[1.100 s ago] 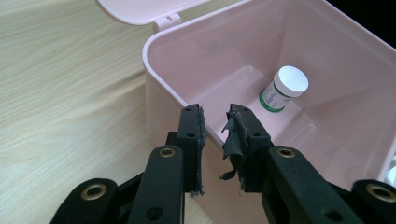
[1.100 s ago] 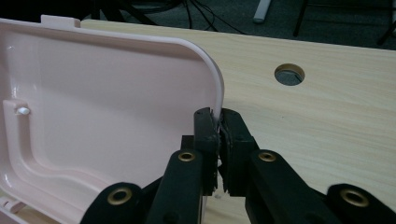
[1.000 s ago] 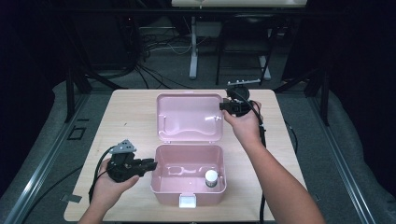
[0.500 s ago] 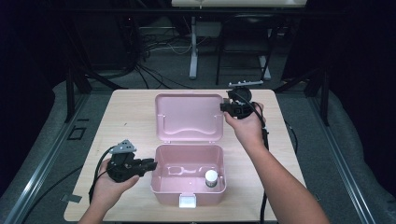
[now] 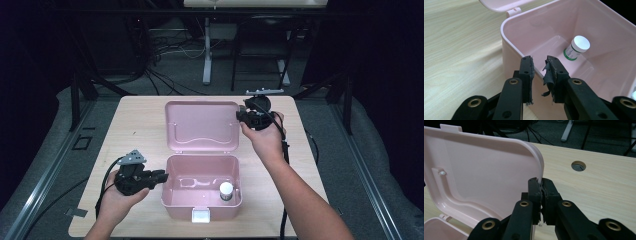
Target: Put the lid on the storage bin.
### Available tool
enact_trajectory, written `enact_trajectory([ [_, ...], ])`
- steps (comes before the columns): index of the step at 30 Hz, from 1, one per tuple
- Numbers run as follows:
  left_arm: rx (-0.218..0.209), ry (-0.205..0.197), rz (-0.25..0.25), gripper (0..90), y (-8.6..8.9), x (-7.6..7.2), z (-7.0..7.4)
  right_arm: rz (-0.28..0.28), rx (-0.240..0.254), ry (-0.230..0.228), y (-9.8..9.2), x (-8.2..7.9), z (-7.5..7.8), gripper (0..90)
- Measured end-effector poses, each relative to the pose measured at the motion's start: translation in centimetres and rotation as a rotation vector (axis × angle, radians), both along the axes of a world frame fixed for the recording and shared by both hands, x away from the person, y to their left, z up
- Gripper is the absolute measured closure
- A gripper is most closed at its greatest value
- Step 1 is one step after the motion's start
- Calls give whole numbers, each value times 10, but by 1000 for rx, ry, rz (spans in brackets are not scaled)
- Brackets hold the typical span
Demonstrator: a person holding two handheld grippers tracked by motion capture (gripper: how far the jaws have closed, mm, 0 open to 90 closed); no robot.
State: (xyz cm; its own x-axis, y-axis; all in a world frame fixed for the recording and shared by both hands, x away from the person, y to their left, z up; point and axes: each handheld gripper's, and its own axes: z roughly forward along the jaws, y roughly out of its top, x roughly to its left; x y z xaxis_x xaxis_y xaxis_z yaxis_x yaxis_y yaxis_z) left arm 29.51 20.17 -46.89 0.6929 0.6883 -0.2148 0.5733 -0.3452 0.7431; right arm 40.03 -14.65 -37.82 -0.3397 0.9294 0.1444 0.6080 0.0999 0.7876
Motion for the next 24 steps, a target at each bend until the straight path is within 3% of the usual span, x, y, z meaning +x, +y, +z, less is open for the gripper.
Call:
enact_trajectory([
  [24,0,1,-4,755,1,1,0,31,-7,-40,-2,-21,6,868],
])
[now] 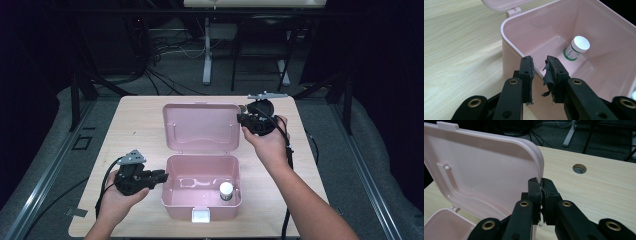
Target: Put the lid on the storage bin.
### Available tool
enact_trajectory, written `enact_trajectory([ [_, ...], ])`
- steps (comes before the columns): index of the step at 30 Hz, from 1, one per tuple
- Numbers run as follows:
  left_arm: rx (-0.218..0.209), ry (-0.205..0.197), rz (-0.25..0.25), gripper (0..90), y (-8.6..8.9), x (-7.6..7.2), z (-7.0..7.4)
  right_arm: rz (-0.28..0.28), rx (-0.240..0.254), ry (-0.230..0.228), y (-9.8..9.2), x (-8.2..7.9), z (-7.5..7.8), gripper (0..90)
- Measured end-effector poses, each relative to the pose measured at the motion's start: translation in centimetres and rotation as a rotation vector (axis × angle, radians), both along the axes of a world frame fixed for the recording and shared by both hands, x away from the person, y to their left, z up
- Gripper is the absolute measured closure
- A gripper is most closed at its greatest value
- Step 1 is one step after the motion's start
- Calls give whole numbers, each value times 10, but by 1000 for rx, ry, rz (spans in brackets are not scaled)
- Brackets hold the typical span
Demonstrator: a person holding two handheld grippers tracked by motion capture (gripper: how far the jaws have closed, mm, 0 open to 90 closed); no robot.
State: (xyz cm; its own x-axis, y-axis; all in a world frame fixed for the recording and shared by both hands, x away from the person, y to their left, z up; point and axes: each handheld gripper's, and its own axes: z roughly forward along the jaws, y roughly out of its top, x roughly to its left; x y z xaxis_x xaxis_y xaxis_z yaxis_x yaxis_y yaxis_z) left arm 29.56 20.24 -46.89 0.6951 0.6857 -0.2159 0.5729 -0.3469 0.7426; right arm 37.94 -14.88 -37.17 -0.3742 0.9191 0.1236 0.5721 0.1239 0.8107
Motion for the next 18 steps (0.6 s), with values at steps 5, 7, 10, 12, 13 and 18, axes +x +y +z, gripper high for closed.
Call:
enact_trajectory([
  [5,-4,2,4,754,0,0,0,4,-3,-6,0,-3,1,868],
  [7,-2,0,2,755,0,0,0,4,-2,-7,0,-4,1,868],
  [10,-2,0,2,754,0,0,0,4,0,-12,0,-6,1,868],
  [12,-5,3,5,754,0,0,0,11,-3,-20,-1,-8,1,867],
  [13,-5,3,5,755,0,0,0,11,-3,-20,-1,-8,1,867],
  [18,-1,0,2,755,0,0,0,13,-2,-33,-1,-12,1,868],
])
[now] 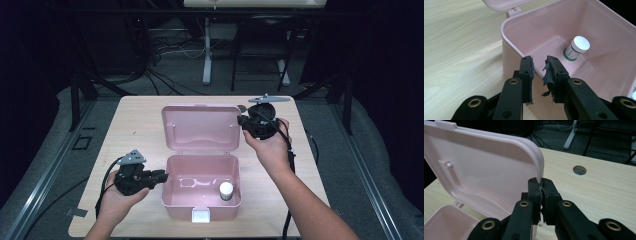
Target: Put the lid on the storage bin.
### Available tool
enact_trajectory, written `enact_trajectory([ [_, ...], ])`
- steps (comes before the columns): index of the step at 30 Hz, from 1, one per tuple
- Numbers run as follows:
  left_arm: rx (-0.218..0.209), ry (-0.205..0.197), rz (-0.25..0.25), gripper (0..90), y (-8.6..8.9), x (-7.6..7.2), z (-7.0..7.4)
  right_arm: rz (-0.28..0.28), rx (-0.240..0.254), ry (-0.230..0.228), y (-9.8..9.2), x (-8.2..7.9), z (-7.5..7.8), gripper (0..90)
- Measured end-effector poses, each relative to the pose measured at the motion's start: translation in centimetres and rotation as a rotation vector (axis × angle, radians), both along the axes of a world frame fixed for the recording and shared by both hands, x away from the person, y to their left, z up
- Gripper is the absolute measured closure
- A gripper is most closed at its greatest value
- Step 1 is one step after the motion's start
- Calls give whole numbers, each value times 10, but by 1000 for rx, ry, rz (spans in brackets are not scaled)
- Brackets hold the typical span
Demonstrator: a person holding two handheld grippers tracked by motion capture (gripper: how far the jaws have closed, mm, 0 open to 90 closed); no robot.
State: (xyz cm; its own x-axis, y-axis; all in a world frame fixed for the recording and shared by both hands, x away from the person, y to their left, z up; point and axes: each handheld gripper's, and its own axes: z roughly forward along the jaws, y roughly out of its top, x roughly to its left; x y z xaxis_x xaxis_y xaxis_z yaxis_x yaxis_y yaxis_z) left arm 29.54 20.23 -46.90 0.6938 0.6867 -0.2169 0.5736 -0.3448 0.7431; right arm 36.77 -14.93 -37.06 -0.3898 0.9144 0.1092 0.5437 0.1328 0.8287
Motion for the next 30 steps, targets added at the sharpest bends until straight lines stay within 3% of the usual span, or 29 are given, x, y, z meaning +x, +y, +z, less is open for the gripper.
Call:
enact_trajectory([
  [30,-4,-2,6,755,0,-1,0,26,4,-48,-3,-22,-1,868],
])
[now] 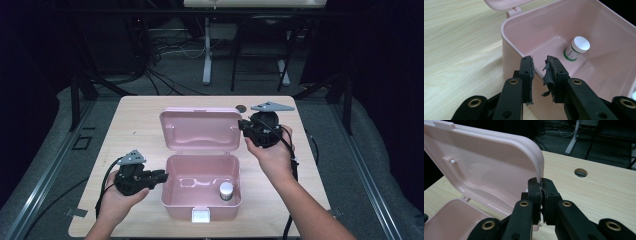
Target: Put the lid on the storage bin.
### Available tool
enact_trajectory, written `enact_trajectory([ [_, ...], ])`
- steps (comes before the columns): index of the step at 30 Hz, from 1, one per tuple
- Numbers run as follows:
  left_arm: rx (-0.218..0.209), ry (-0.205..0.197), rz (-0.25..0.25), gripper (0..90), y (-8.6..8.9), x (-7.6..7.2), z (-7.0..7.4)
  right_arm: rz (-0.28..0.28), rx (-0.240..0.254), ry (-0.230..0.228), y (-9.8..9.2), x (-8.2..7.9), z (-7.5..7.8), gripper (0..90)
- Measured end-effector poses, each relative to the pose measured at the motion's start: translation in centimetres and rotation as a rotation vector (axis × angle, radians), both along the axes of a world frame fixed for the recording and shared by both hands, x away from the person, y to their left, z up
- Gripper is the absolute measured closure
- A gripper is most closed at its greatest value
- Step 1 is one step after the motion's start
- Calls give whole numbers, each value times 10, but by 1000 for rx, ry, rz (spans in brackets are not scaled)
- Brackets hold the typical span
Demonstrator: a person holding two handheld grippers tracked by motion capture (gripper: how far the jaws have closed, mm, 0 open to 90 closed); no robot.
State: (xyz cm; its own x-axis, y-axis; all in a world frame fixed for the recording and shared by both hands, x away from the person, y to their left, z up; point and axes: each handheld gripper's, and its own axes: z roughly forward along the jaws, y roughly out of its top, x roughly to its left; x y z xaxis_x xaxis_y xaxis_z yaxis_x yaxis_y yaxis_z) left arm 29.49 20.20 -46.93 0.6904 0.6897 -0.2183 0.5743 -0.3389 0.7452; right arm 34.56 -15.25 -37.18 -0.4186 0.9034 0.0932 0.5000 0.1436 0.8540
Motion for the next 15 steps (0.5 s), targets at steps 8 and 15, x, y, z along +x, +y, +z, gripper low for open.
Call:
enact_trajectory([
  [8,-2,0,1,755,0,0,0,3,6,0,-1,-4,0,868],
  [15,0,0,0,756,0,0,0,9,8,-9,-1,-7,-1,868],
])
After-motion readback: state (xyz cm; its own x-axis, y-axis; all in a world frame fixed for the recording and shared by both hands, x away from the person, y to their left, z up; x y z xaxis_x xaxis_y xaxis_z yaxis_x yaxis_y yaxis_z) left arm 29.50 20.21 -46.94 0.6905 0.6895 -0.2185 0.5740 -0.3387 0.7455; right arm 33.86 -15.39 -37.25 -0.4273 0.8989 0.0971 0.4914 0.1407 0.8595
